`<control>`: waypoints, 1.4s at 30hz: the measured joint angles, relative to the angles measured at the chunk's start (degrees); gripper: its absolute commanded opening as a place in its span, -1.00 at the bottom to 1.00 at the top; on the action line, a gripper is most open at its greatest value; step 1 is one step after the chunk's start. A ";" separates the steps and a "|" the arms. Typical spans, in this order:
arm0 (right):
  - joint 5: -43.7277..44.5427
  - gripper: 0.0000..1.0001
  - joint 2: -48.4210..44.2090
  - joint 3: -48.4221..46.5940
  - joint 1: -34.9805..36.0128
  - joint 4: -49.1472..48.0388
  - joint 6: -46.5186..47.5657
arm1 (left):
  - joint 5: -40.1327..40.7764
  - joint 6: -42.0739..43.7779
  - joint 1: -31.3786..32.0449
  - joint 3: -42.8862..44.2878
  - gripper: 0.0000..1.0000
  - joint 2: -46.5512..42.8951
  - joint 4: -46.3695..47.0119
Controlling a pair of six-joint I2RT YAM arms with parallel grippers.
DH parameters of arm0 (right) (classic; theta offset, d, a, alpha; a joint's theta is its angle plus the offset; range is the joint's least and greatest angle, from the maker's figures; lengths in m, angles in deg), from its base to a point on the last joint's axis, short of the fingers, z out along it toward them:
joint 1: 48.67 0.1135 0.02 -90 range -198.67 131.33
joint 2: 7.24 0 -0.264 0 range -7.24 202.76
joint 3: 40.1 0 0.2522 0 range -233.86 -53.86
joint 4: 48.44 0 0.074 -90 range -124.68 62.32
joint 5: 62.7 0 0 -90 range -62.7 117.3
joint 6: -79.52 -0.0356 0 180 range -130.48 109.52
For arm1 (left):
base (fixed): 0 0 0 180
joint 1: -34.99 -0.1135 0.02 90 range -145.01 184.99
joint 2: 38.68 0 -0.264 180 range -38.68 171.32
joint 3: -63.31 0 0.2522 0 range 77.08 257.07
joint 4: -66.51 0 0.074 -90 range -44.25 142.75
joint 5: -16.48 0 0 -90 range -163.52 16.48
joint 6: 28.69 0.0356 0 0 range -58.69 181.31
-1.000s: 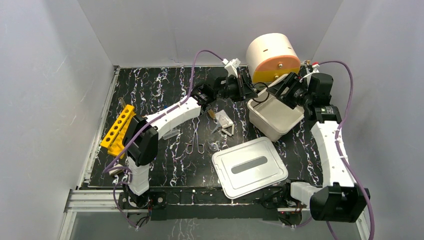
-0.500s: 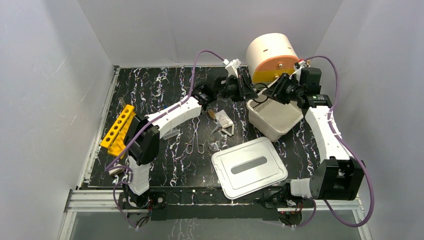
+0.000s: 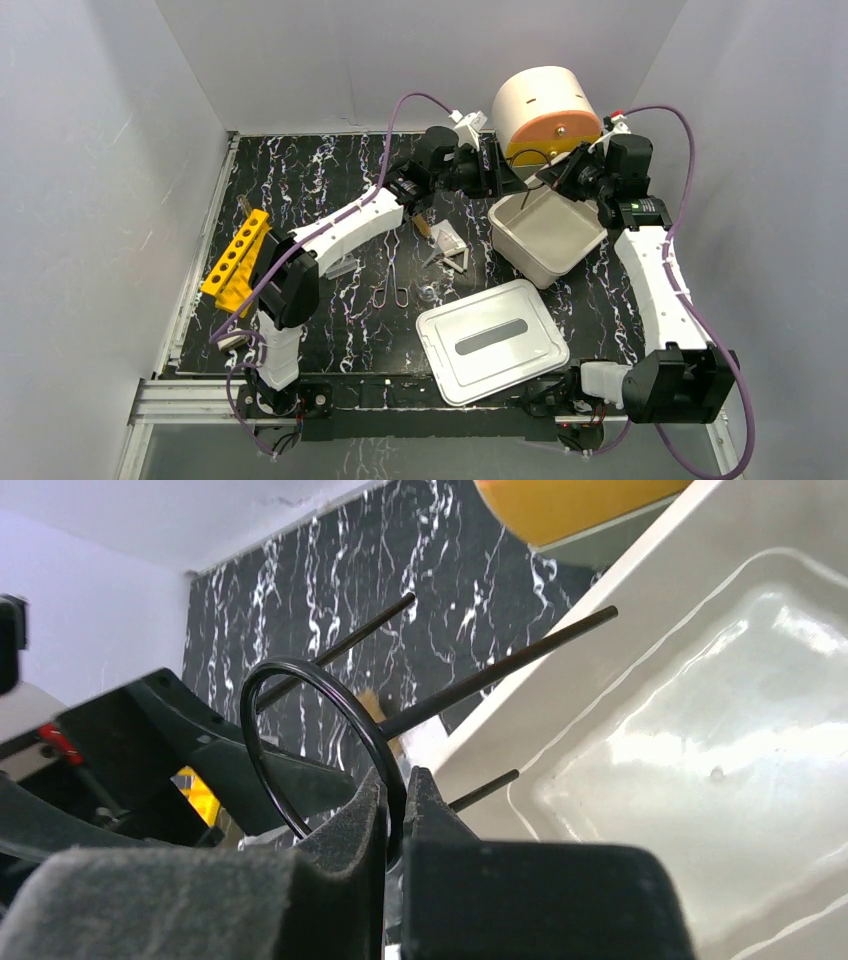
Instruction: Organize the chemistry lab equipment
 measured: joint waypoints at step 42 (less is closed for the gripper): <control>32.48 -1.00 7.69 9.66 -0.74 -0.31 -20.70 | 7.78 17.16 -6.43 -15.85 0.85 -18.43 -18.78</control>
